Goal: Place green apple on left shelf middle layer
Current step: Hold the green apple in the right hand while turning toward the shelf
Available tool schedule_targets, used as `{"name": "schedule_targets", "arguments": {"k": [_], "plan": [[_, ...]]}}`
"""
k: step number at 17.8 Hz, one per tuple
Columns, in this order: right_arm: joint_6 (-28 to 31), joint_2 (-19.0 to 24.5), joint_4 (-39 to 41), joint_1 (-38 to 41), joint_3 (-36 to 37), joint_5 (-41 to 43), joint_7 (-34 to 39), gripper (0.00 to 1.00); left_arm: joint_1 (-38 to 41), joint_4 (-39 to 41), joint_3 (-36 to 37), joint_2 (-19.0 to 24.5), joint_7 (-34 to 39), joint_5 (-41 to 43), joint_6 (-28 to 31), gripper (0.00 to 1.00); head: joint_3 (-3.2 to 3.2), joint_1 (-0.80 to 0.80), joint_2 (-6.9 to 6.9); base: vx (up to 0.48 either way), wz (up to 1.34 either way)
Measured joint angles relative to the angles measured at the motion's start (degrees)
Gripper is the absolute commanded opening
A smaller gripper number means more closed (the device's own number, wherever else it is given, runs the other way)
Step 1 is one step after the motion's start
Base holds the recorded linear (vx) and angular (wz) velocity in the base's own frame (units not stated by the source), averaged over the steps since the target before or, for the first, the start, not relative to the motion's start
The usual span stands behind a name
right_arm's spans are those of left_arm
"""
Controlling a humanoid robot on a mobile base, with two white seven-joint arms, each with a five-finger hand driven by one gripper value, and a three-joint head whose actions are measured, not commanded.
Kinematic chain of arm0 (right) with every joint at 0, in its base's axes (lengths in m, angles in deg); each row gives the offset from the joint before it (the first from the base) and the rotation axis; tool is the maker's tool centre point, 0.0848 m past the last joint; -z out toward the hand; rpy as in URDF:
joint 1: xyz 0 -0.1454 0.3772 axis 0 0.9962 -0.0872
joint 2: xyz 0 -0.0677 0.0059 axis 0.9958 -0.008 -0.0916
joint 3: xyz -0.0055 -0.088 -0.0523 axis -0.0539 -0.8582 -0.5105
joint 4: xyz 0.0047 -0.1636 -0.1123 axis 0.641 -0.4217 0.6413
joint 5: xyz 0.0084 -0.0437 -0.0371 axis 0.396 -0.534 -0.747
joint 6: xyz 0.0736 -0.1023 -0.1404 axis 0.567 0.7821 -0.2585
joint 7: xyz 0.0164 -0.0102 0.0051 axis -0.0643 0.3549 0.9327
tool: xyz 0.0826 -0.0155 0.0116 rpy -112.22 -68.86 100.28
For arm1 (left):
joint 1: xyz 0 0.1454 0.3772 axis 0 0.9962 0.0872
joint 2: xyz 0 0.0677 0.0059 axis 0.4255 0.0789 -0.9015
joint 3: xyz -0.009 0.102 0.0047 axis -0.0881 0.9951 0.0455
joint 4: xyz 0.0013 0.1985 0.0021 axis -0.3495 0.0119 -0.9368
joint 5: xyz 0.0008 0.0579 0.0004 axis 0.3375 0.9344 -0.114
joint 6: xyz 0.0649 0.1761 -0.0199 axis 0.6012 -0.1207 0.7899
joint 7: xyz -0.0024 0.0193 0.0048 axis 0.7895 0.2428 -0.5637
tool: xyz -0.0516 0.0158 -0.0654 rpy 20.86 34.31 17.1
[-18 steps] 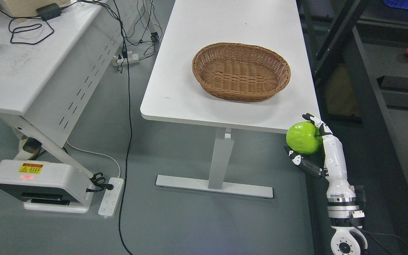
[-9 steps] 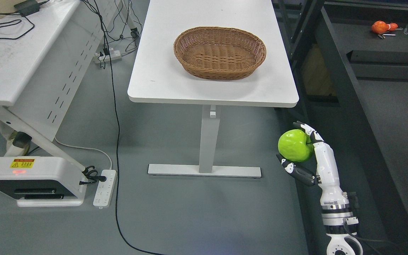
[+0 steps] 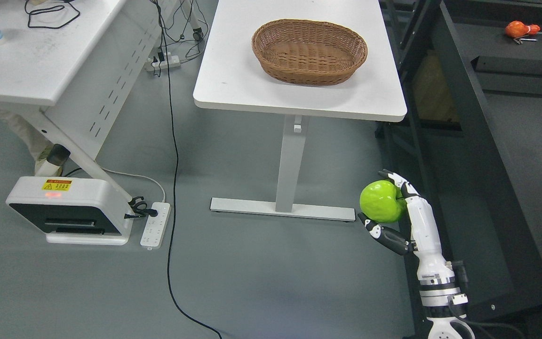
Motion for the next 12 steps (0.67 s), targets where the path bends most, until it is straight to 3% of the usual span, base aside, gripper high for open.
{"name": "schedule_targets", "arguments": {"k": [12], "plan": [[0.4,0.13,-0.11,0.49,-0.67,0.01,-0.04,0.0,0.0,0.0,0.0,0.0,0.0,0.0,0.0,1.0,0.0,0.0,0.0,-0.177,0.13]]}}
